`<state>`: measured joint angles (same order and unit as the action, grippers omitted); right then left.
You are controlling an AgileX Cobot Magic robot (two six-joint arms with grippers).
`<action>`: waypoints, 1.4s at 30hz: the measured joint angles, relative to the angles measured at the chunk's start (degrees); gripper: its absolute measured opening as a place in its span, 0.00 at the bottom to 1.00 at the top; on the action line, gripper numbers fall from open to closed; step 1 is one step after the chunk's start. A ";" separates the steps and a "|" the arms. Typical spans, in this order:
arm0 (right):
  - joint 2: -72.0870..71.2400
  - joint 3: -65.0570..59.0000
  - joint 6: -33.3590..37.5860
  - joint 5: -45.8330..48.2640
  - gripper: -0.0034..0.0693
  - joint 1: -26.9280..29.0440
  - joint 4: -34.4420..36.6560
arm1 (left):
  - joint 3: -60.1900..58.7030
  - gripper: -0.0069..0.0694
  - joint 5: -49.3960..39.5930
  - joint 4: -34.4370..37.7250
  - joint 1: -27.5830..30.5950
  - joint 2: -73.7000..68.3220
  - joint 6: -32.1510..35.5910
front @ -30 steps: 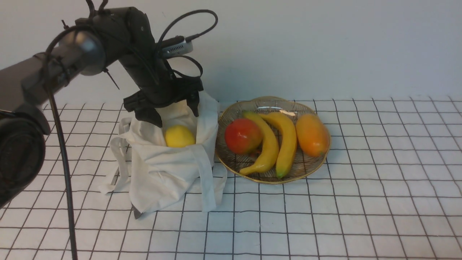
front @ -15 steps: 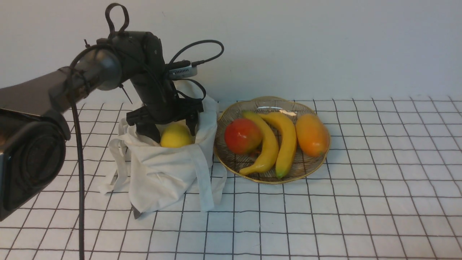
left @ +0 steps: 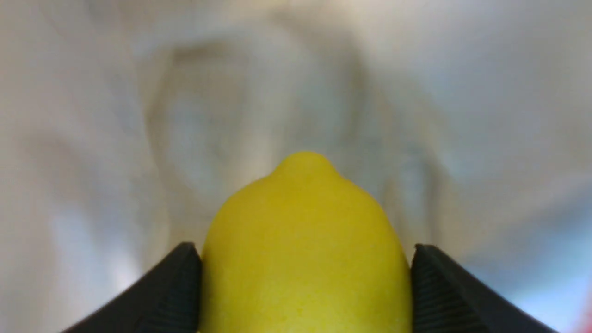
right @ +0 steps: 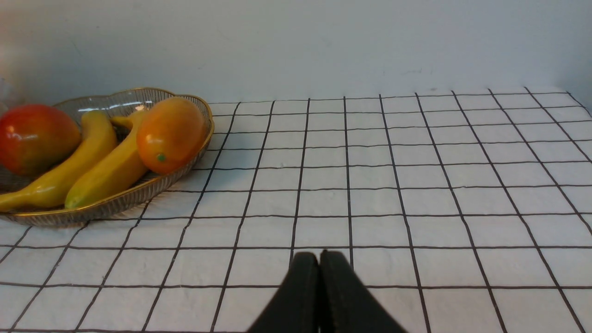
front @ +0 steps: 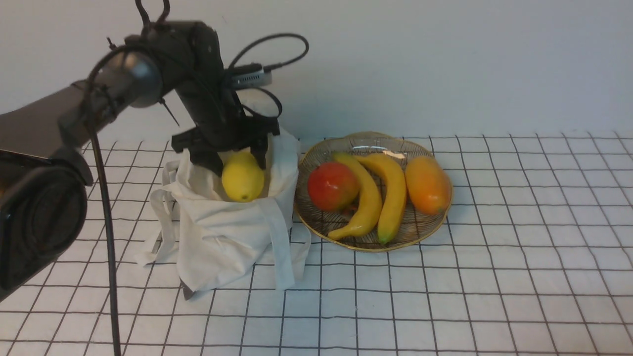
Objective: Take the fruit out of the bag on the white checkered tablecloth and place them on the plate.
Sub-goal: 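Move the lemon from the bag into the bowl with the left gripper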
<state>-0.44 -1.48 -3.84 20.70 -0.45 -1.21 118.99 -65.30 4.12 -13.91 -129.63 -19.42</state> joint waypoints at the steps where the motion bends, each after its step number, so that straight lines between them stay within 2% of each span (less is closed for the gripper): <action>1: 0.00 0.00 0.00 0.00 0.03 0.00 0.00 | 1.40 0.75 -0.92 0.00 0.00 0.52 0.21; 5: 0.00 0.00 0.00 0.00 0.03 0.00 0.00 | 7.93 0.75 -4.76 1.20 -0.05 2.65 0.59; 10: 0.00 0.00 0.00 0.00 0.03 0.00 0.00 | 10.41 0.75 -4.92 10.75 -1.28 2.75 0.65; 14: 0.00 0.00 0.00 0.00 0.03 0.00 0.00 | 10.41 0.75 -2.03 15.88 -4.96 0.19 2.39; 25: 0.00 0.00 0.00 0.00 0.03 0.00 0.00 | 10.41 0.75 12.78 17.02 -13.78 -7.86 3.56; 28: 0.00 0.00 0.00 0.00 0.03 0.00 0.00 | 10.41 0.78 13.33 17.02 -14.23 -8.89 3.58; 30: 0.00 0.00 0.00 0.00 0.03 0.00 0.00 | 10.41 0.88 13.41 17.02 -14.29 -9.84 4.09; 33: 0.00 0.00 0.00 0.00 0.03 0.00 0.00 | 10.41 0.96 13.59 16.95 -14.29 -9.91 5.62; 40: 0.00 0.00 0.00 0.00 0.03 0.00 0.00 | 10.77 0.99 14.05 16.95 -14.24 -9.91 8.50; 42: 0.00 0.00 0.00 0.00 0.03 0.00 0.00 | 13.58 0.99 10.13 16.95 -13.28 -9.86 9.93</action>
<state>-0.44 -1.48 -3.84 20.70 -0.45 -1.21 132.57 -55.17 21.07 -27.19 -139.49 -9.49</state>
